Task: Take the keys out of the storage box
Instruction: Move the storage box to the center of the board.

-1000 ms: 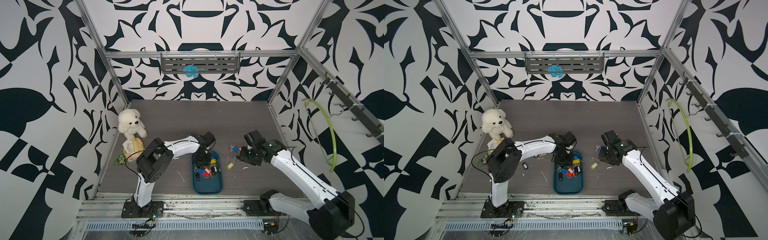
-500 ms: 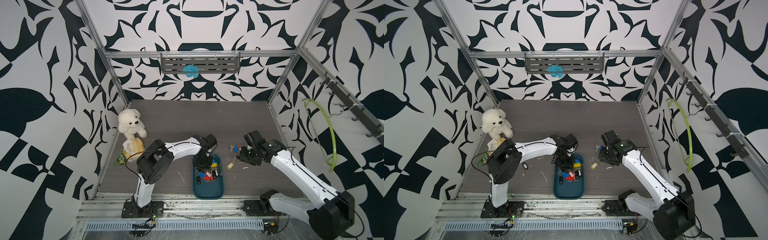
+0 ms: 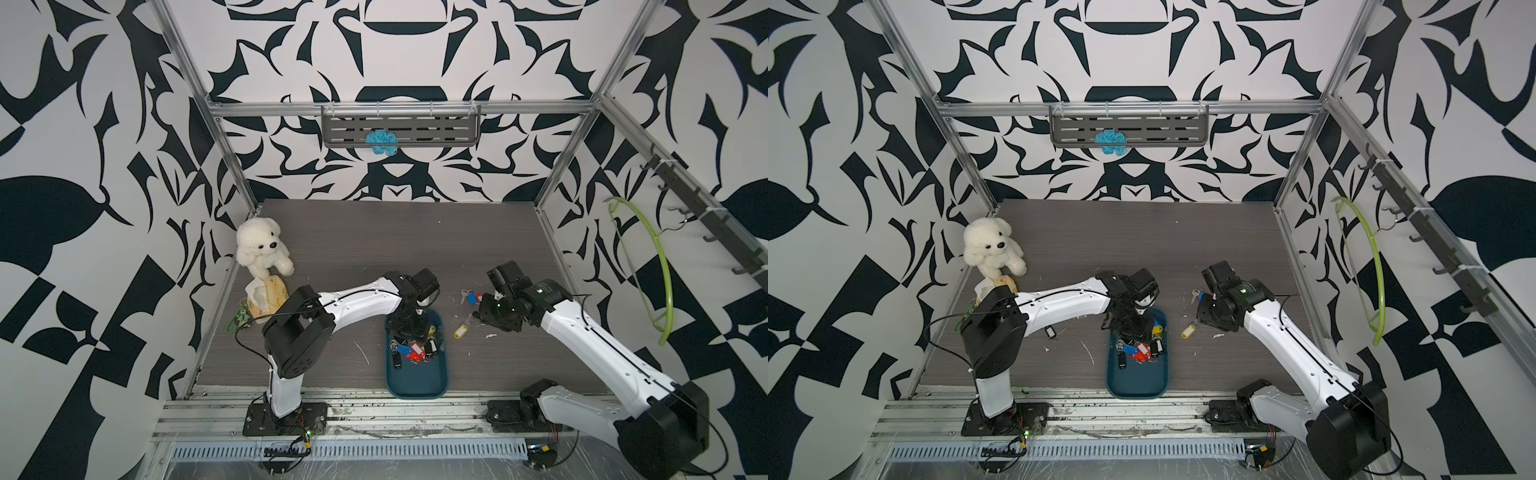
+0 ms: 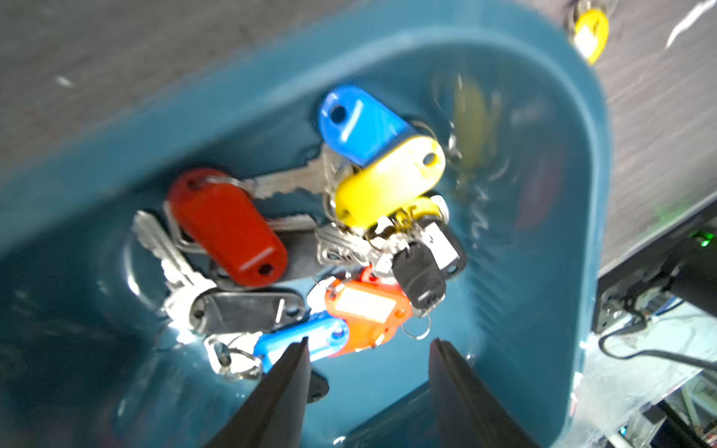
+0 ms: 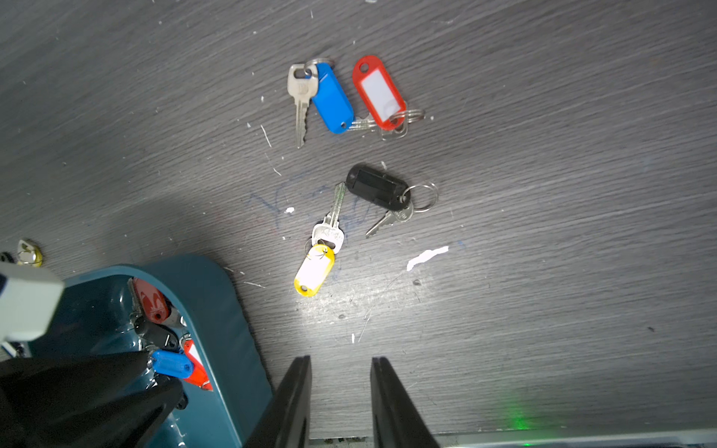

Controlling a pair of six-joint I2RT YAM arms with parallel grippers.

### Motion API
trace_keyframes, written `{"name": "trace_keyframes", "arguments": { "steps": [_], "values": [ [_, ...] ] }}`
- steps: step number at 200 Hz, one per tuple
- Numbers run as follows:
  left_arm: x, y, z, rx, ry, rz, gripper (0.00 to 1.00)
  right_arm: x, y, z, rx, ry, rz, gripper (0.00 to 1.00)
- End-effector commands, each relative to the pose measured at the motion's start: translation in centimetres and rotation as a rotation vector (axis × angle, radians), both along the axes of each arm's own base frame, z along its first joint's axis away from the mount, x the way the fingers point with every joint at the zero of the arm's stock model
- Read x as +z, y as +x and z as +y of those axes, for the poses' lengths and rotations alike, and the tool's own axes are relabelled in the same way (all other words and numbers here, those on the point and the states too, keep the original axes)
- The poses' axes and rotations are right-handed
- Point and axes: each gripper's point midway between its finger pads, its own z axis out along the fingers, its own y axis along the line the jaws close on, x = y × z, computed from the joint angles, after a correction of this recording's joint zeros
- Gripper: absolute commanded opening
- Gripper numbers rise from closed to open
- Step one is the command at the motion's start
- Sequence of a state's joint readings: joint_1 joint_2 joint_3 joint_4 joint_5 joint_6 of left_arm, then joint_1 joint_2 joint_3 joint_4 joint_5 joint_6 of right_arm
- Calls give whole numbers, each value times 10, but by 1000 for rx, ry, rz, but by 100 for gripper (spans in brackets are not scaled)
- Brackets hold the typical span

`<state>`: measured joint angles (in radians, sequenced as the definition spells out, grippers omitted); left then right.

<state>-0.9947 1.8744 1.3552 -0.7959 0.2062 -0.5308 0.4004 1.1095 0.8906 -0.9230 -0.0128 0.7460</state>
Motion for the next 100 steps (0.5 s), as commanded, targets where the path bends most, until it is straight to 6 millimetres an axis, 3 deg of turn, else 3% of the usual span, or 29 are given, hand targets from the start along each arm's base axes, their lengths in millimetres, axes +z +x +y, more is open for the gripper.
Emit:
{"name": "trace_keyframes", "arguments": {
  "steps": [1, 70, 100],
  "values": [
    [-4, -7, 5, -28, 38, 17, 56, 3, 0, -1, -14, 10, -12, 32],
    [-26, -4, 11, -37, 102, 21, 53, 3, 0, -1, -13, 10, -9, 32],
    [-34, -1, 11, -37, 119, 14, 47, 2, 1, 0, -13, 9, -8, 32]
  ]
}}
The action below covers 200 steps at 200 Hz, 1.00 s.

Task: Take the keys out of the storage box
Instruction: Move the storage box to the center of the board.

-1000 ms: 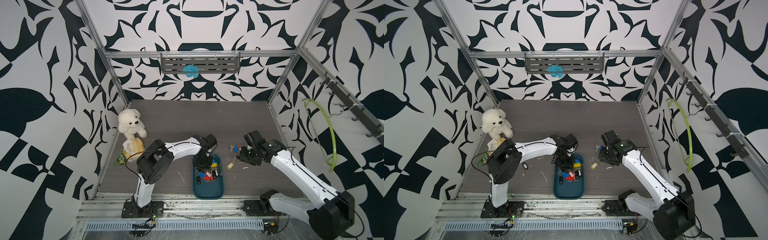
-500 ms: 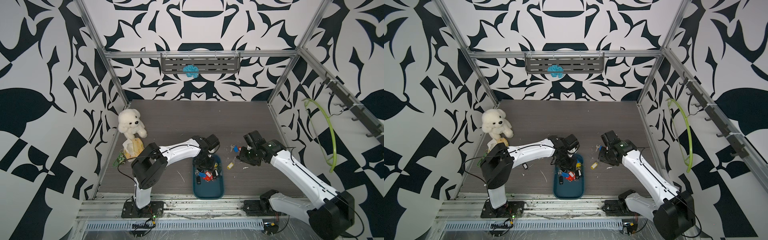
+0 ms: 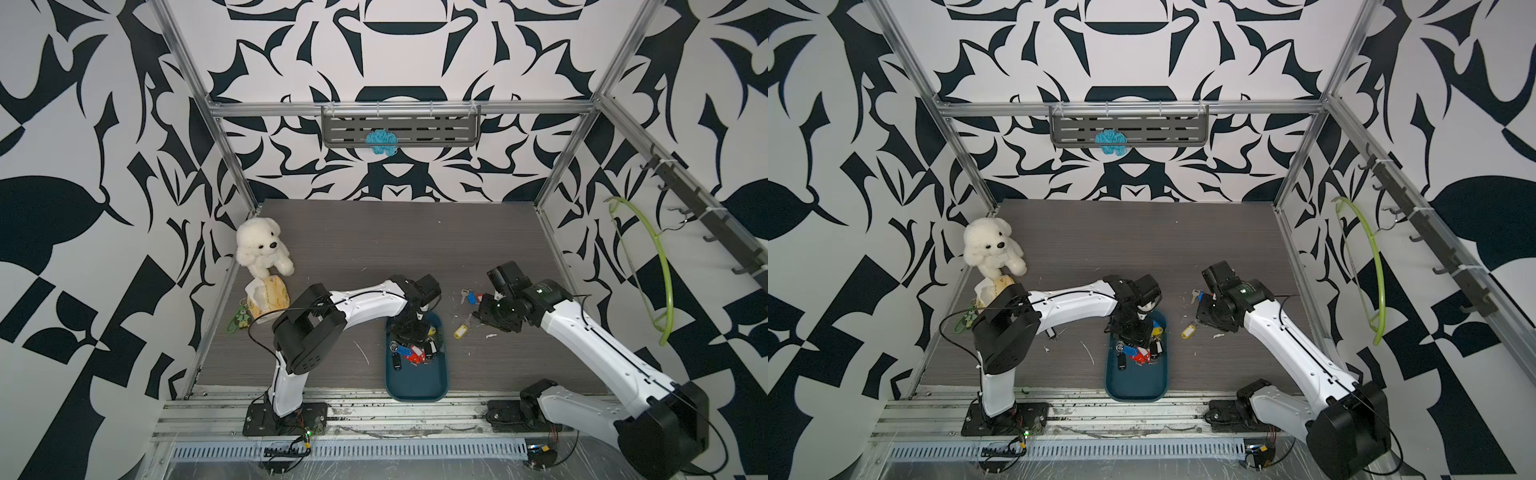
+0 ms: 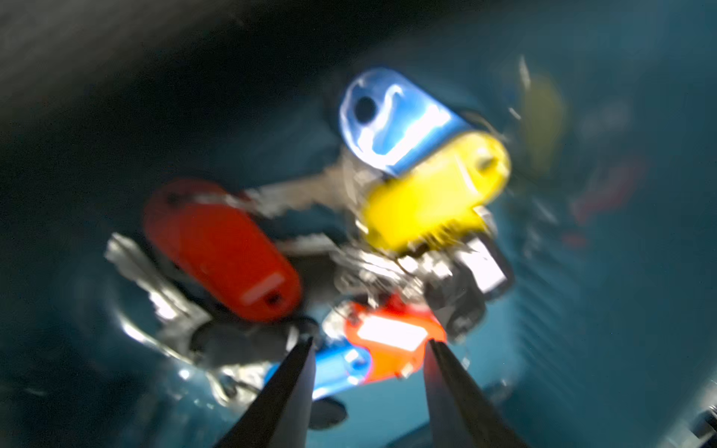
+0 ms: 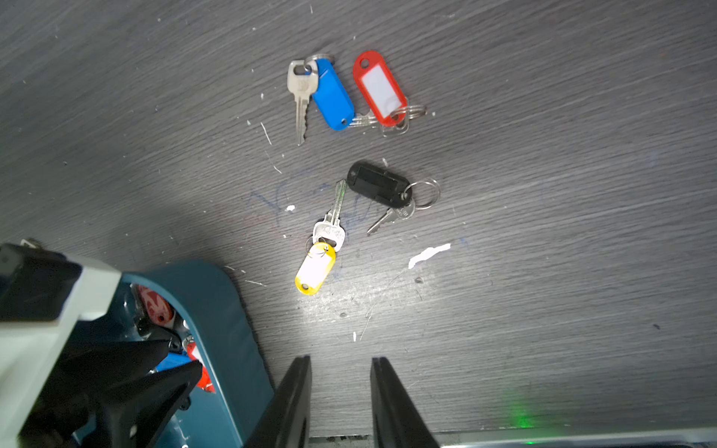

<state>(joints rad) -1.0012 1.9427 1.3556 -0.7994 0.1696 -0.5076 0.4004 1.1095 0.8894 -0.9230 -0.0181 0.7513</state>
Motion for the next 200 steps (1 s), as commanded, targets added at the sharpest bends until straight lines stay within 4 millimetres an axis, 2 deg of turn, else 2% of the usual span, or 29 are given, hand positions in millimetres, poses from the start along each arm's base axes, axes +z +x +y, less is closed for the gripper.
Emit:
{"name": "trace_keyframes", "arguments": {
  "steps": [1, 45, 73, 106, 150, 200],
  "values": [
    [-8, -1, 5, -13, 43, 11, 47, 3, 1, -1, -9, 3, -12, 32],
    [-2, 8, -4, -19, 26, -21, 35, 2, 1, -2, -13, 2, -12, 32],
    [-1, 18, -1, -12, 48, -65, 33, 2, 1, -2, -15, 2, -15, 32],
    [7, 49, 8, 16, 57, -124, 32, 2, -1, -3, -14, 2, -11, 32],
    [27, 96, 14, 37, 52, -209, 32, 2, -2, -3, -17, 2, -15, 32],
    [34, 130, 11, 54, 44, -258, 32, 1, -4, -5, -17, -2, -12, 32]
  ]
}}
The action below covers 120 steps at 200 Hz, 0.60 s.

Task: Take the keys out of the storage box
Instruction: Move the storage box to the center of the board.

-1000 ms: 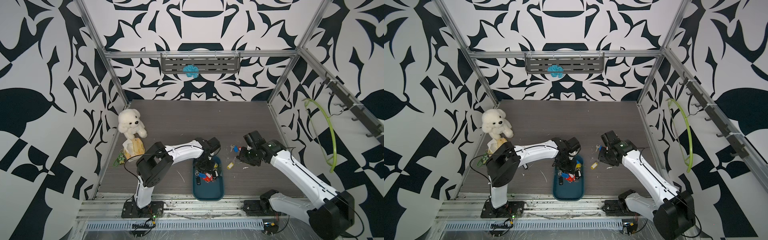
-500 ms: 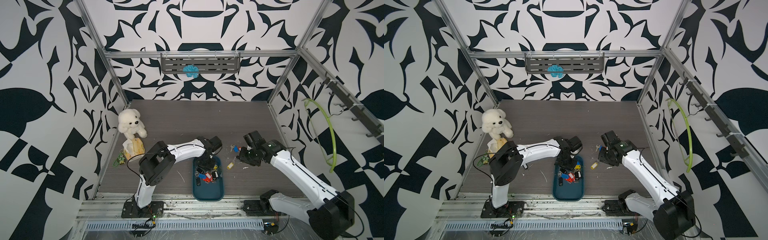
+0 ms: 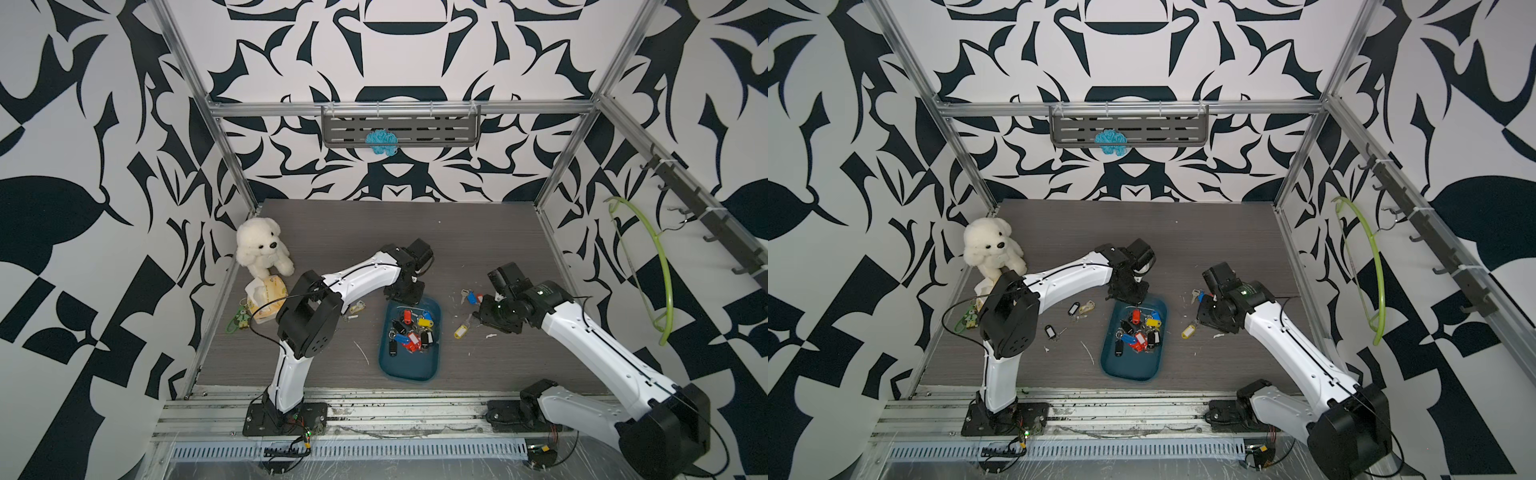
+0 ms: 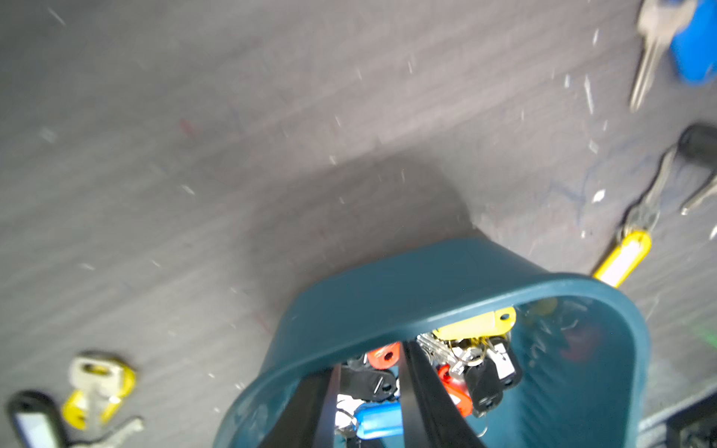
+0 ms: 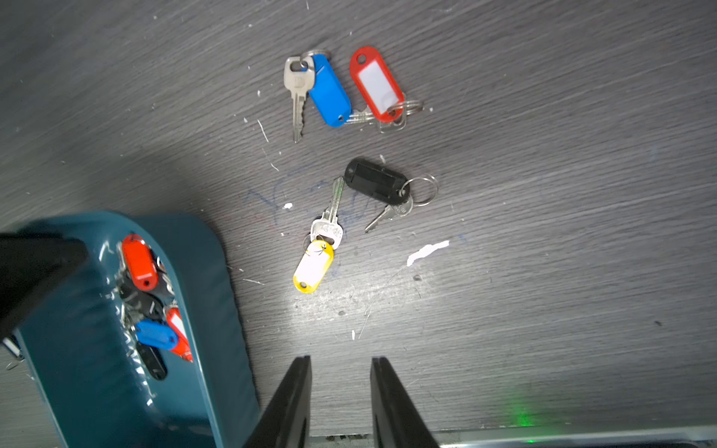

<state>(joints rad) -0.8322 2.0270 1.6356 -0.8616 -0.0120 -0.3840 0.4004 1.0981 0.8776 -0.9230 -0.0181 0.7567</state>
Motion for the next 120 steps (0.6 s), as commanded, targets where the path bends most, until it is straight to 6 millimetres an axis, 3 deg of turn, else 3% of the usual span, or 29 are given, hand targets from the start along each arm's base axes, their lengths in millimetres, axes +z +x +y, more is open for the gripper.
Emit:
{"name": "trace_keyframes", "arguments": {
  "steps": [1, 26, 50, 69, 96, 120],
  "values": [
    [-5, 9, 6, -17, 46, -6, 32, 3, -1, -4, -13, -3, -14, 32],
    [0, 22, 8, 8, 48, -28, 32, 2, -1, -4, -11, -4, -15, 32],
    [9, 21, 10, 20, 40, -39, 34, 2, -2, -4, -10, -6, -13, 32],
    [15, 8, 15, 39, 12, -18, 40, 1, -2, -4, -9, -7, -12, 32],
    [24, -21, 24, 35, -14, -8, 60, 0, -3, -5, -10, -6, -8, 32],
    [30, -51, 27, 3, -20, 16, 65, -4, -5, -4, -13, -4, -1, 32]
  ]
}}
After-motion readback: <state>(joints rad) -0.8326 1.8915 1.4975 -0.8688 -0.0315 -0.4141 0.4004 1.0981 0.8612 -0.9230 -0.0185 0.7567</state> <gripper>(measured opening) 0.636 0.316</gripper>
